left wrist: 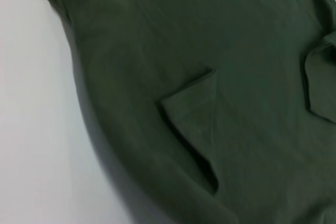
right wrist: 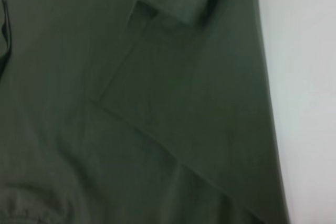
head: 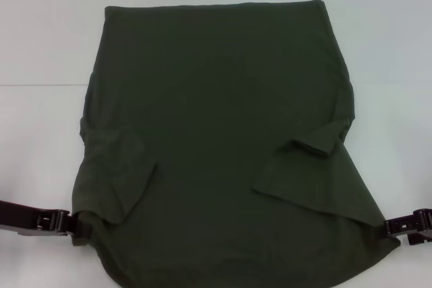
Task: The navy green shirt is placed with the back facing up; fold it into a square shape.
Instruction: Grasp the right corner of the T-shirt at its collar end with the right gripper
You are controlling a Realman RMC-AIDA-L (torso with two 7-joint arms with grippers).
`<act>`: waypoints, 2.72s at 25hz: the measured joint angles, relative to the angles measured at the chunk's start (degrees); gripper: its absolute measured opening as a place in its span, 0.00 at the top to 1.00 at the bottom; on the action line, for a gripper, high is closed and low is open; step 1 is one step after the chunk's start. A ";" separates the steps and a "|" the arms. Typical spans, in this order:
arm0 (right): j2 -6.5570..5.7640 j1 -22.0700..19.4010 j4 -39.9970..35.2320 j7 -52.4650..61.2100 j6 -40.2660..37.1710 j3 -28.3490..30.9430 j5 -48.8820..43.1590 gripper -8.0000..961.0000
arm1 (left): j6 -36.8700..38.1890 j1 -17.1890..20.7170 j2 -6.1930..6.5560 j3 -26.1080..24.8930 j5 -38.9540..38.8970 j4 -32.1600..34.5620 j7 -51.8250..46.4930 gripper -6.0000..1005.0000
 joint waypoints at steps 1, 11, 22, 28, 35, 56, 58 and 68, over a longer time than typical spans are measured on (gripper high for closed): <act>0.06 0.00 0.01 -0.02 0.07 -0.06 0.00 0.05 | -0.03 0.00 0.00 0.00 0.00 0.00 0.00 0.97; 0.24 0.16 1.22 -0.88 1.00 -0.44 0.00 0.06 | -0.17 0.00 -0.19 0.01 -0.07 -0.06 0.11 0.97; 0.28 -0.04 1.53 -1.05 2.07 -0.81 0.00 0.07 | -0.56 0.00 -0.18 0.01 -0.07 -0.09 0.14 0.97; 0.69 0.00 1.58 -1.38 2.14 -0.79 0.00 0.08 | -0.59 0.00 -0.18 0.01 -0.07 -0.09 0.14 0.97; 0.88 0.09 1.57 -1.49 2.45 -0.82 0.00 0.09 | -0.58 -0.01 -0.18 0.01 -0.07 -0.09 0.14 0.97; 2.02 2.01 2.93 -1.68 2.53 -1.65 0.43 0.11 | -0.67 0.00 -0.44 0.00 -0.06 -0.09 0.14 0.97; 2.13 2.52 3.45 -1.92 2.57 -1.66 0.43 0.11 | -0.67 0.00 -0.44 0.00 -0.06 -0.09 0.14 0.97; 2.26 3.62 4.45 -2.19 3.03 -1.77 0.10 0.12 | -0.66 0.00 -0.44 -0.82 -0.06 -0.09 0.17 0.97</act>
